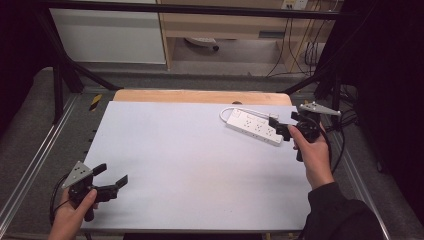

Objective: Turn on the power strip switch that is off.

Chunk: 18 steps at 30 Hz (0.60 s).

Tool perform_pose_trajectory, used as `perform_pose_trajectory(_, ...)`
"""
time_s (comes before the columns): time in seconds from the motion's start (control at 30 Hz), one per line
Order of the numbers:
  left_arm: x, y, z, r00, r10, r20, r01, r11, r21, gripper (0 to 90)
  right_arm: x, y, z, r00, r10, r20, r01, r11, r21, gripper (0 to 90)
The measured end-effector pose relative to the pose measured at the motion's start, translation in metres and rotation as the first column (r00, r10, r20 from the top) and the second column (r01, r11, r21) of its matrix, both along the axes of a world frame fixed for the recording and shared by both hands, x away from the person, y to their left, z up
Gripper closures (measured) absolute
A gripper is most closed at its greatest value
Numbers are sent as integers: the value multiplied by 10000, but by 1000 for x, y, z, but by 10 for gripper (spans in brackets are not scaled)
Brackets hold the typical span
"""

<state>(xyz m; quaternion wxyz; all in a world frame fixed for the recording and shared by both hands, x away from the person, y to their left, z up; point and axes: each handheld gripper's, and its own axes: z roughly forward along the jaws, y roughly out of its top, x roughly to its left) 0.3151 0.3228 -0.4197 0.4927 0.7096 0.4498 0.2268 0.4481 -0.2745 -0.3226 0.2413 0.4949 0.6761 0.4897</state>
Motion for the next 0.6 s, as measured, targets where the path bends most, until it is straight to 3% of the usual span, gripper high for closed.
perform_pose_trajectory(0.4, 0, 0, 0, 10000, -9, -22, 9, 10000, 32, 59, 28, 10, 0, 9996, -27, -293, 20, 9997, -239, 52)
perform_pose_trajectory(0.6, 0, 1, 0, 10000, -10, -39, 10, 10000, 74, 59, 39, 10, -1, 9989, -415, -205, 408, 9987, -317, 61)
